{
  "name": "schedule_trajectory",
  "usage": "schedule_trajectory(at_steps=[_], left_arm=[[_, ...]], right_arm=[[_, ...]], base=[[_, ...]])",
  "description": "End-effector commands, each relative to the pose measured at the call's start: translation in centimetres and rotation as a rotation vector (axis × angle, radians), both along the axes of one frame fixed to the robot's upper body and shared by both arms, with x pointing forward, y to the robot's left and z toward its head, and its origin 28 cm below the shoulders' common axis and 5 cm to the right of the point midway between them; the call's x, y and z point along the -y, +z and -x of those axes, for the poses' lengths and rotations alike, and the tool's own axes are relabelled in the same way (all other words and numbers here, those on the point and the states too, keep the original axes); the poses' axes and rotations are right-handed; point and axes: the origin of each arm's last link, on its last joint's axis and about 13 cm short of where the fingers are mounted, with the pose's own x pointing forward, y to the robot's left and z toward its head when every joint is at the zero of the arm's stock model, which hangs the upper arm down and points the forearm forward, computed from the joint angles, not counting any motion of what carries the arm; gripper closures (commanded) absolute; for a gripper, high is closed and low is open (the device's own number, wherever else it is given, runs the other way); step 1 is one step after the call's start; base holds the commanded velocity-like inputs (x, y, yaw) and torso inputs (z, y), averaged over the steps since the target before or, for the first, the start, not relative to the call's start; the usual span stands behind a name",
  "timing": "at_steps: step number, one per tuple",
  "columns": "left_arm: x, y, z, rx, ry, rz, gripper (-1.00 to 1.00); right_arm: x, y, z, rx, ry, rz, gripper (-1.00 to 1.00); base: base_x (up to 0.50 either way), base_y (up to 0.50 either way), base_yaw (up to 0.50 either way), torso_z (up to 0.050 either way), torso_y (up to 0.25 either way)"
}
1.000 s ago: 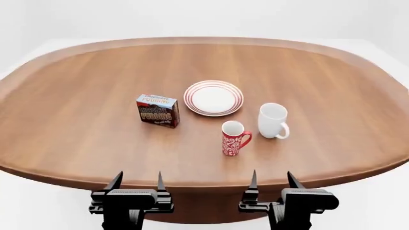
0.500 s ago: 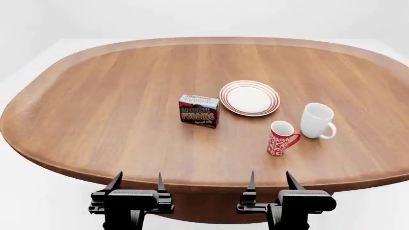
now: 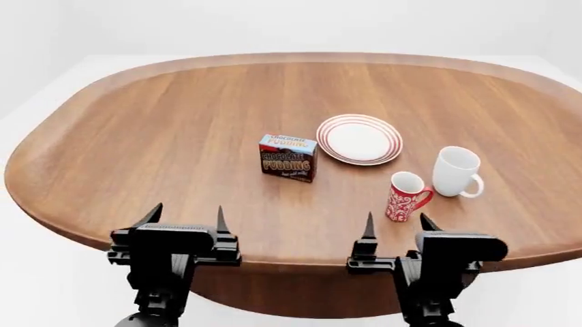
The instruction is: Put the chocolate pudding to the right of the plate.
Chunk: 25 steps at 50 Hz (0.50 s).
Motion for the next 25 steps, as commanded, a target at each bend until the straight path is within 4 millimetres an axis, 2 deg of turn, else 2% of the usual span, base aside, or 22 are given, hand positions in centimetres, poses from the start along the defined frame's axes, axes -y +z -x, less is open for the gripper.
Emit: schedule_trajectory(at_steps=[1, 10, 25], left_arm=[[0.1, 5.3, 0.4, 0.076, -0.019, -0.02, -1.0], [0.0, 4.4, 0.4, 0.062, -0.016, -0.037, -1.0], [0.0, 4.0, 0.2, 0.059, -0.015, -0.045, -1.0]], right_arm=[[0.3, 4.7, 0.7, 0.056, 0.028, 0.031, -1.0], [0.5, 4.3, 0.8, 0.036, 0.027, 0.026, -1.0], [0.5, 4.3, 0.8, 0.034, 0.034, 0.018, -1.0]], base=[[0.31, 0.0, 0.0, 0.0, 0.0], [0.5, 0.0, 0.0, 0.0, 0.0], [0.5, 0.0, 0.0, 0.0, 0.0]])
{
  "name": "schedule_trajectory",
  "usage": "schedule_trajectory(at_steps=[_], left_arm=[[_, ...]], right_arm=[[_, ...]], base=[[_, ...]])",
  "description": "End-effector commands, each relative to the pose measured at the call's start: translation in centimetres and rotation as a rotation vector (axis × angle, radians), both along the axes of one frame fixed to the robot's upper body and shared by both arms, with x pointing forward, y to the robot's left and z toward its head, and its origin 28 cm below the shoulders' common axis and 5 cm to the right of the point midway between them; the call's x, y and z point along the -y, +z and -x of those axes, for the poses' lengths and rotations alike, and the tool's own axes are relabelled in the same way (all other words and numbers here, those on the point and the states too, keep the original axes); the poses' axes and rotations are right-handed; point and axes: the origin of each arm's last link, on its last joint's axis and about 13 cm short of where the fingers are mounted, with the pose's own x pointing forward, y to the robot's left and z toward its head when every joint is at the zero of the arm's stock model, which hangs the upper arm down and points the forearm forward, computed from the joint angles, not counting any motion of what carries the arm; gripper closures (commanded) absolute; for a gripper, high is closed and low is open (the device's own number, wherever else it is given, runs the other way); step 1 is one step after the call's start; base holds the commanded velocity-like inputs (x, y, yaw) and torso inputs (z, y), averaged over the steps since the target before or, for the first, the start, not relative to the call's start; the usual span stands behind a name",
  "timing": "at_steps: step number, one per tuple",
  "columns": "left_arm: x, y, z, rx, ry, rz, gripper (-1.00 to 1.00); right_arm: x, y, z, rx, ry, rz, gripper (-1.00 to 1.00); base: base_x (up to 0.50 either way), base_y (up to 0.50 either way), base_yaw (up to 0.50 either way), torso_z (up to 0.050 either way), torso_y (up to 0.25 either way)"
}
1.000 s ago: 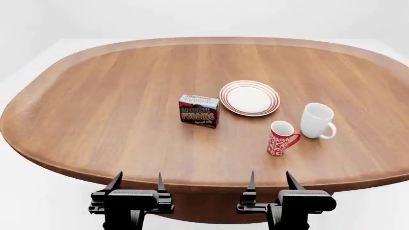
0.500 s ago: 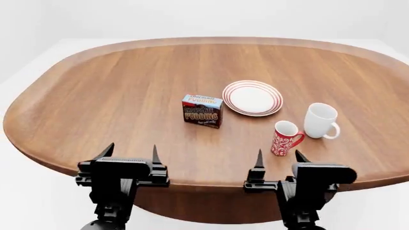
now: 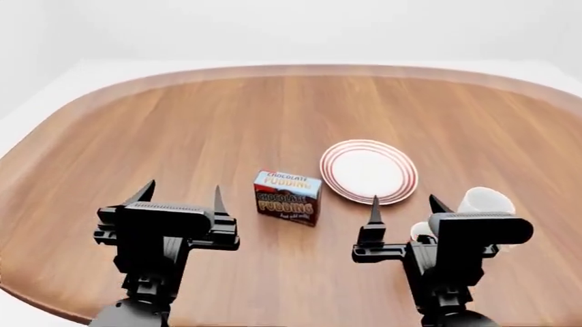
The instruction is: Put the chocolate pudding to the right of the plate.
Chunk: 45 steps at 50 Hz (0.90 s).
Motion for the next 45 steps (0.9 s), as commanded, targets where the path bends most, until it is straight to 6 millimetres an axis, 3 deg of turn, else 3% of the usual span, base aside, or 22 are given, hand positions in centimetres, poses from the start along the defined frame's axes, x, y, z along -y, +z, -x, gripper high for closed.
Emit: schedule_trajectory(at_steps=[1, 45], left_arm=[[0.0, 0.1, -0.1, 0.001, 0.0, -0.008, -1.0], [-0.1, -0.9, -0.1, -0.01, 0.011, -0.016, -1.0]], right_arm=[[0.1, 0.3, 0.1, 0.0, 0.007, -0.004, -1.0], [-0.1, -1.0, -0.1, -0.026, 0.025, -0.011, -1.0]], base=[[0.5, 0.0, 0.0, 0.0, 0.0], [0.5, -0.03, 0.0, 0.0, 0.001]])
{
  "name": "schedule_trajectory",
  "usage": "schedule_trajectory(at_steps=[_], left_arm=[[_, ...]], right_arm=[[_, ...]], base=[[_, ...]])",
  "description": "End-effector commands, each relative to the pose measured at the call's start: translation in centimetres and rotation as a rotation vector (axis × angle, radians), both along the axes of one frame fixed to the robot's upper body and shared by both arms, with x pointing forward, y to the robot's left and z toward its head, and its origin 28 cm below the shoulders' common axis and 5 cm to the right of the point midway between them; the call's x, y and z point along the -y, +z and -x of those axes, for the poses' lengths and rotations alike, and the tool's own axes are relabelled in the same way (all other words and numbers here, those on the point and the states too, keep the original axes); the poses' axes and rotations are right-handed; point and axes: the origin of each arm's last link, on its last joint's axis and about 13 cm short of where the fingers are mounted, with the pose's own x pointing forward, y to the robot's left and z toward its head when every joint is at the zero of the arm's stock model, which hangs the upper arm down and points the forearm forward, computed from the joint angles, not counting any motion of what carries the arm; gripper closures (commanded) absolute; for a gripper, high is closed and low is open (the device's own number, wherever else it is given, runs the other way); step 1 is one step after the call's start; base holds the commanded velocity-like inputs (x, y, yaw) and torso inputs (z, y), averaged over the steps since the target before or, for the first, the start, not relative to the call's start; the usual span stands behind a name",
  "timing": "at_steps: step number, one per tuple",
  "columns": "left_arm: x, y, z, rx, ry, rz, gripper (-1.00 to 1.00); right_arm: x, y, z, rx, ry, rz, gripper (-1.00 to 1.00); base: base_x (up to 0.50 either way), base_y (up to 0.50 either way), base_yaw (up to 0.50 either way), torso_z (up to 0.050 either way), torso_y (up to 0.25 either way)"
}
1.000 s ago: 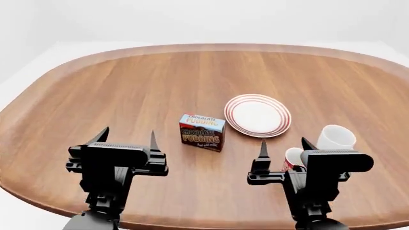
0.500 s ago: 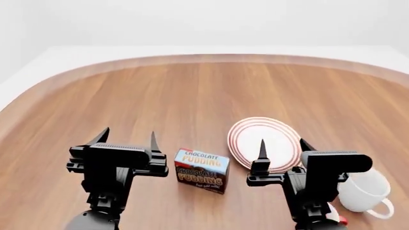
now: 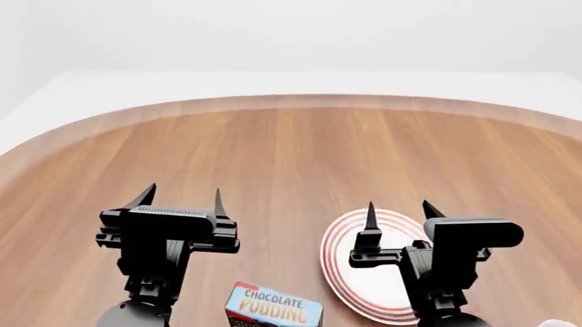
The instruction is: Put the chocolate pudding to the right of the plate.
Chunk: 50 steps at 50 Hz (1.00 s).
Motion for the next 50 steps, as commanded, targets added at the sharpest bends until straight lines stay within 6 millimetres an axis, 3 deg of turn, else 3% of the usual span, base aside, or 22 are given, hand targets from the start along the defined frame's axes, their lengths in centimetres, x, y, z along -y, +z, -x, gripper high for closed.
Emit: schedule_trajectory(at_steps=[1, 7, 18, 19, 26, 28, 37, 50], left_arm=[[-0.1, -0.1, 0.0, -0.002, 0.003, -0.001, -1.0], [-0.1, 0.0, 0.1, 0.001, 0.003, -0.002, -1.0], [-0.1, -0.1, 0.1, 0.0, 0.003, -0.002, -1.0], [0.0, -0.1, 0.1, 0.0, 0.003, -0.002, -1.0], [-0.1, 0.0, 0.1, 0.0, 0.002, -0.005, -1.0], [-0.1, -0.1, 0.2, 0.0, 0.002, -0.004, -1.0], [-0.1, -0.1, 0.1, -0.002, 0.006, -0.007, -1.0], [-0.2, -0.1, 0.0, -0.003, 0.008, -0.008, -1.0]], right_arm=[[-0.1, 0.0, 0.0, 0.0, 0.004, 0.004, -1.0], [-0.1, -0.1, -0.2, -0.009, -0.017, -0.005, -1.0], [0.2, 0.1, 0.0, -0.027, -0.034, 0.046, -1.0], [0.2, 0.1, 0.3, -0.041, 0.034, 0.03, -1.0], [0.2, 0.5, 1.8, -0.11, 0.013, 0.095, -1.0], [0.3, 0.6, 2.6, -0.14, 0.133, 0.061, -1.0], [0.8, 1.5, 4.5, -0.178, 0.115, 0.129, -1.0], [1.7, 3.1, 5.5, -0.272, 0.212, 0.207, -1.0]], base=[[0.5, 0.0, 0.0, 0.0, 0.01], [0.47, 0.0, 0.0, 0.0, 0.0], [0.0, 0.0, 0.0, 0.0, 0.001], [0.0, 0.0, 0.0, 0.0, 0.0], [0.0, 0.0, 0.0, 0.0, 0.0], [0.0, 0.0, 0.0, 0.0, 0.0], [0.0, 0.0, 0.0, 0.0, 0.0], [0.0, 0.0, 0.0, 0.0, 0.0]])
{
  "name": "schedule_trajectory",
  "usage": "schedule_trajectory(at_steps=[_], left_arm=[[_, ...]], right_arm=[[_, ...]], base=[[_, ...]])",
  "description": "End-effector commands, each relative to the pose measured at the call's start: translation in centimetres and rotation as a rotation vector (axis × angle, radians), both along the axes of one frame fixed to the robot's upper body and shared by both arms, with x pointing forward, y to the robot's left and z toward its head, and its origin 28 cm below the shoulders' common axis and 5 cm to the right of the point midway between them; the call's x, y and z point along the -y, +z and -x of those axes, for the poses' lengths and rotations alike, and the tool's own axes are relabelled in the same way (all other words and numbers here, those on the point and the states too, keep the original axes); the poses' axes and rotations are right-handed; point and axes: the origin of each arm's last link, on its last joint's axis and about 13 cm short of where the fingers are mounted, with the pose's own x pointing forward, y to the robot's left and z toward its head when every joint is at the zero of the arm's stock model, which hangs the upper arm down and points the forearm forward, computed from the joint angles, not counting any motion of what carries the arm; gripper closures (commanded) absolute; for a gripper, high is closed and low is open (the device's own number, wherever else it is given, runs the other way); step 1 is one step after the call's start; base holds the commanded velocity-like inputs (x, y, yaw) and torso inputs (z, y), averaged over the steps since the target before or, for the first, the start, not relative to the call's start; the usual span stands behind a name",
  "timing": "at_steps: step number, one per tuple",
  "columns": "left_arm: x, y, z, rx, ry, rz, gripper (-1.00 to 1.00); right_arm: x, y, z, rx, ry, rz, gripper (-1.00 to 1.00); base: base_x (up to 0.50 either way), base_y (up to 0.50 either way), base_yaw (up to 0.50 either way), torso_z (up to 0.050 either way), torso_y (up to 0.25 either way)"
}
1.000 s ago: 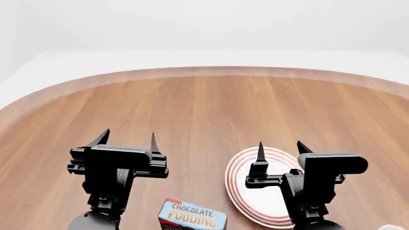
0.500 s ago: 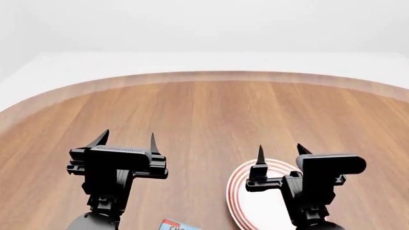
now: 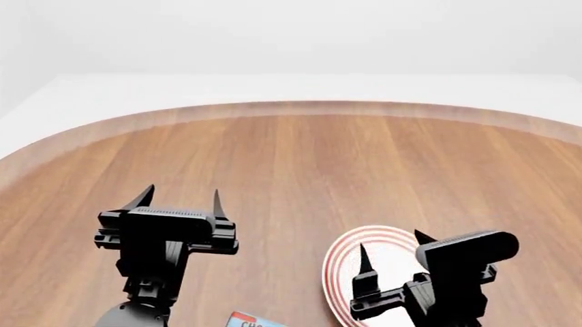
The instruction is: Put the chocolate pudding to the right of the plate.
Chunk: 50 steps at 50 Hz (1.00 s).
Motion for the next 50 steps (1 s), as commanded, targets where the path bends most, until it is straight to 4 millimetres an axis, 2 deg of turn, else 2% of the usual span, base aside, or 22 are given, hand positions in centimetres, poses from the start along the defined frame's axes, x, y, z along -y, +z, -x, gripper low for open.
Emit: schedule_trajectory(at_steps=[1, 2, 7, 18, 24, 25, 40, 50], left_arm=[[0.0, 0.0, 0.0, -0.002, 0.001, -0.001, -1.0], [0.0, 0.0, -0.1, -0.002, 0.002, -0.001, -1.0], [0.0, 0.0, -0.1, -0.003, 0.0, -0.002, -1.0], [0.0, 0.0, -0.1, -0.004, 0.002, -0.003, -1.0], [-0.1, 0.1, -0.1, -0.003, 0.004, -0.001, -1.0], [-0.1, -0.3, -0.3, -0.015, 0.008, -0.001, -1.0], [0.0, -0.4, -0.3, -0.018, 0.006, -0.004, -1.0], [0.0, -0.4, -0.4, -0.017, 0.006, -0.008, -1.0]], right_arm=[[0.6, 1.1, 1.2, -0.075, 0.066, 0.068, -1.0], [0.6, 1.1, 1.4, -0.088, 0.11, 0.064, -1.0], [0.7, 1.4, 1.6, -0.11, 0.095, 0.082, -1.0], [0.8, 1.8, 1.9, -0.2, 0.178, 0.173, -1.0], [1.3, 2.3, 2.4, -0.262, 0.311, 0.194, -1.0], [1.2, 1.4, 2.1, -0.318, 0.41, 0.229, -1.0], [1.0, 0.8, 2.1, -0.334, 0.446, 0.234, -1.0], [-0.1, 0.5, 2.1, -0.354, 0.535, 0.243, -1.0]], base=[[0.0, 0.0, 0.0, 0.0, 0.0], [0.0, 0.0, 0.0, 0.0, 0.0], [0.0, 0.0, 0.0, 0.0, 0.0], [0.0, 0.0, 0.0, 0.0, 0.0], [0.0, 0.0, 0.0, 0.0, 0.0], [0.0, 0.0, 0.0, 0.0, 0.0], [0.0, 0.0, 0.0, 0.0, 0.0], [0.0, 0.0, 0.0, 0.0, 0.0]])
